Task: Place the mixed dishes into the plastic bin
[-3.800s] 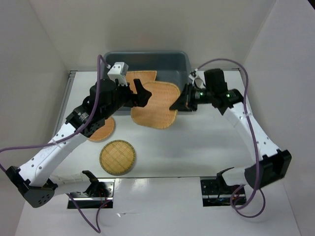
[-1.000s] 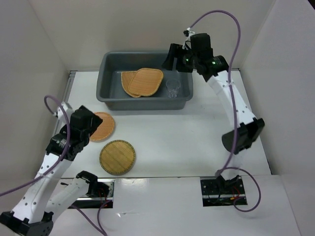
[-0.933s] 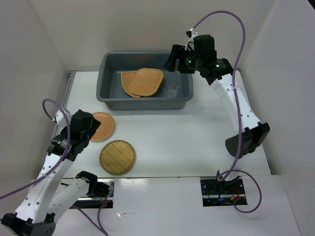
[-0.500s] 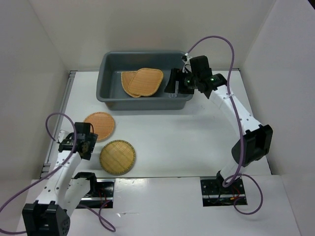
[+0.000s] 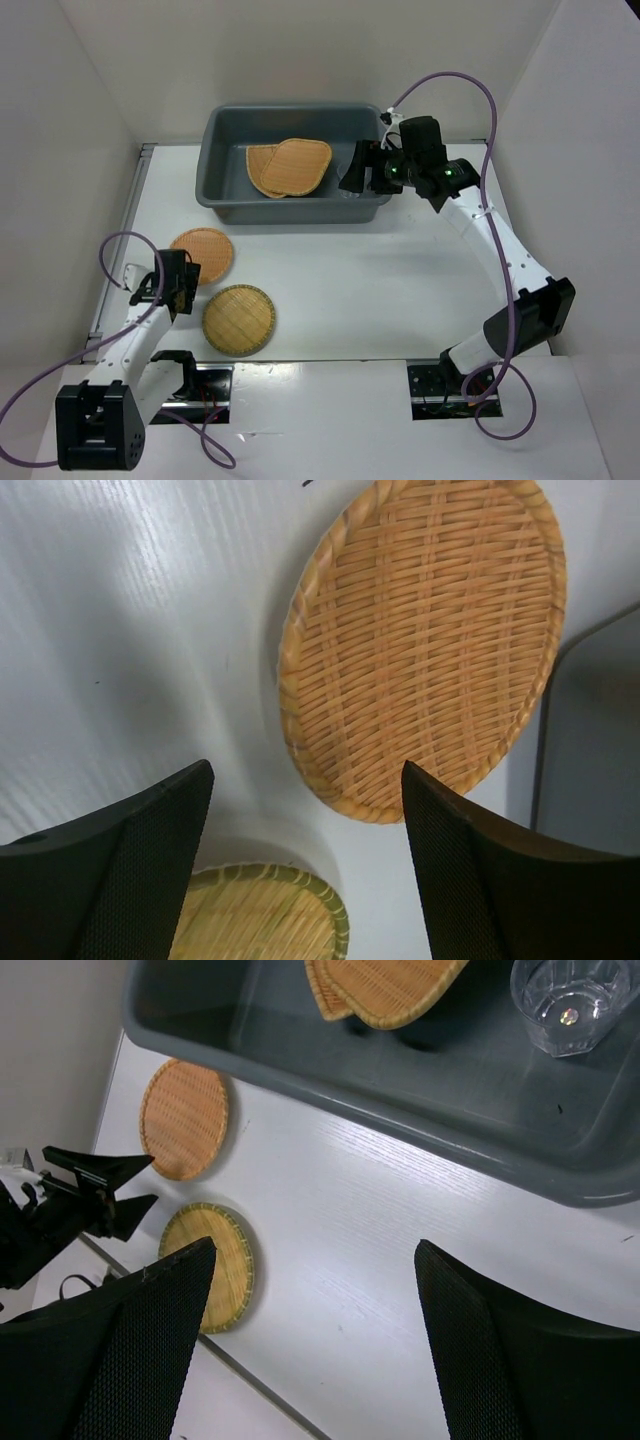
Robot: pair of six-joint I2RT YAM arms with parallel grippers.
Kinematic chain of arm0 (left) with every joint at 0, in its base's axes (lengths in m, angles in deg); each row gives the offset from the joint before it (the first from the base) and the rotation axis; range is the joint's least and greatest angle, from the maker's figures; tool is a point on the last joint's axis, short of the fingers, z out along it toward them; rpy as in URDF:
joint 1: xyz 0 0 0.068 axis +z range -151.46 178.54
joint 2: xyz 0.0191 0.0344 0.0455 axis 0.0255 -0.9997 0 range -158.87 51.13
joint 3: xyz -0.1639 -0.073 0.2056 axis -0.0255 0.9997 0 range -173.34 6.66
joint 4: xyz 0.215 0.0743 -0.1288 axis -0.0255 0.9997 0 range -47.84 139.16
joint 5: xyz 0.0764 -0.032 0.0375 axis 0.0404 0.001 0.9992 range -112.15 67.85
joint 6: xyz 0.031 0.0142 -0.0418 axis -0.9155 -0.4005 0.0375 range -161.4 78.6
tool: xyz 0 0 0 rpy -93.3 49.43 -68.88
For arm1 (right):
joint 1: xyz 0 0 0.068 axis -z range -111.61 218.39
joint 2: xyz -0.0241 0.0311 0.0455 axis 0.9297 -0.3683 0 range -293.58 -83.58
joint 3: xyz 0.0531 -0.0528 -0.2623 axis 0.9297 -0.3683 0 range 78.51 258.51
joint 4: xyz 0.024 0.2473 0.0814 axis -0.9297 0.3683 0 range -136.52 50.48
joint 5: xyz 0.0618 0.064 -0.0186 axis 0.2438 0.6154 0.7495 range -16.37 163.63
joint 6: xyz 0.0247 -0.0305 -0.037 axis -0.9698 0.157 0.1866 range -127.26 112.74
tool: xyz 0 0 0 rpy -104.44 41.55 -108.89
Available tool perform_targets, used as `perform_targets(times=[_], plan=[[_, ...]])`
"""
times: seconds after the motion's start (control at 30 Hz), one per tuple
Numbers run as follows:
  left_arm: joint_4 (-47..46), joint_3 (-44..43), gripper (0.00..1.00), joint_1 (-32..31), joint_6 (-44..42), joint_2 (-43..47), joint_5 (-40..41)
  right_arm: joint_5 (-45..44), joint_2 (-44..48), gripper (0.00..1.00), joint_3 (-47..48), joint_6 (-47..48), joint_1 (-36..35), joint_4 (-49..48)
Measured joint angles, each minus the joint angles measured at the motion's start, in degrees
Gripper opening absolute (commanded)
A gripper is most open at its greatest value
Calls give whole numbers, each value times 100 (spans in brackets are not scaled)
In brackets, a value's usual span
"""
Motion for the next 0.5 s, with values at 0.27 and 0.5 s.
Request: perform_targets(times=[0.27,0.5], plan=[[-772,424,66,0,181,-144,4,-42,-4,86,-76,17,0,22],[-1276,542,56,2,238,-254,48,-42,-26,86,-76,17,0,22]])
